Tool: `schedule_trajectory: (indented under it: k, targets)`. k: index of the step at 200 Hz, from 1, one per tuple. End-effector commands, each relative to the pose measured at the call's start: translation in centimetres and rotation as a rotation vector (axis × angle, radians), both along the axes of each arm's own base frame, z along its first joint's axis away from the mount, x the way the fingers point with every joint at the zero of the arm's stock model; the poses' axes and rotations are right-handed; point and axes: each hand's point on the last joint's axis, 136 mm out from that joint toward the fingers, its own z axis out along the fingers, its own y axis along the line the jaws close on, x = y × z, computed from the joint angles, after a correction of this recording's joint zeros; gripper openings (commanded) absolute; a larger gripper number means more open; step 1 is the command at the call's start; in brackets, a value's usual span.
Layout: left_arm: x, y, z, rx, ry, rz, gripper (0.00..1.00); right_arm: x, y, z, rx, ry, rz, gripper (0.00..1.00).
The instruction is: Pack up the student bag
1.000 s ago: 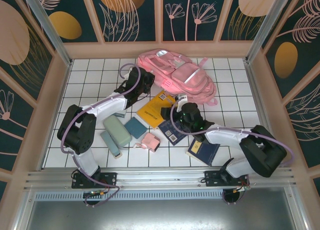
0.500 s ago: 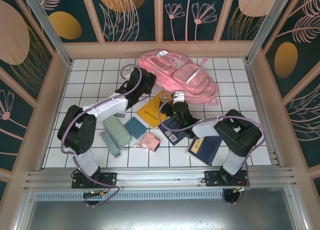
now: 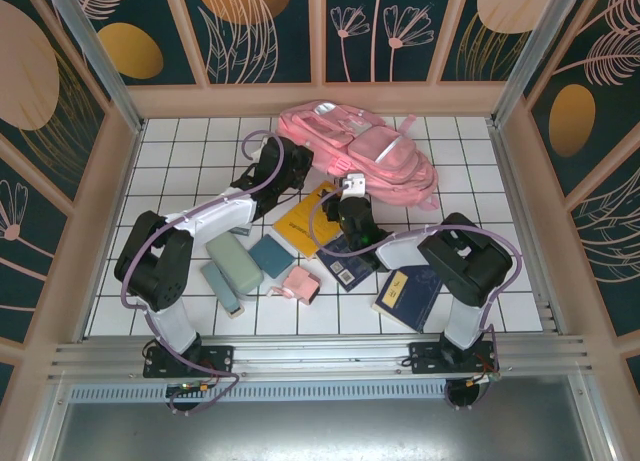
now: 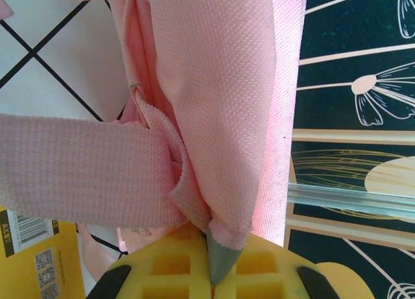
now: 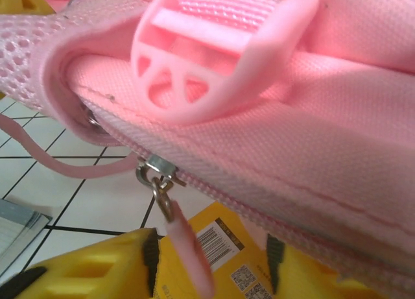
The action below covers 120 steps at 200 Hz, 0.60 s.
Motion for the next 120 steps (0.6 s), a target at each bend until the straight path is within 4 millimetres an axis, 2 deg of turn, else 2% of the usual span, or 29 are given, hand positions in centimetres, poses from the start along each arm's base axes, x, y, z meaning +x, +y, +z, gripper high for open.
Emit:
schedule_trajectory:
  k: [1,26,62,84,120]
  targets:
    - [-0.8,-1.4,4.1,-0.103,-0.082,-0.045,0.0,0.8,0.6,2.9,0.057,-0.081,-0.012,0.34]
    - [-0.7,-0.9,3.7,-0.086,-0.079,-0.02,0.0,0.6,0.5,2.6,0.048,-0.067,-0.003,0.13]
    - [-0.2,0.2,3.2,-0.037,-0.075,0.037,0.0,-0.5,-0.1,1.3,0.022,-0.025,0.019,0.0]
    - [0.1,1.2,2.5,0.009,-0.07,0.077,0.0,-1.2,-0.4,0.3,-0.003,0.029,0.043,0.0]
    - [0.8,3.2,1.1,0.038,-0.051,0.121,0.0,-2.3,-2.0,-1.2,0.032,0.13,0.066,0.0]
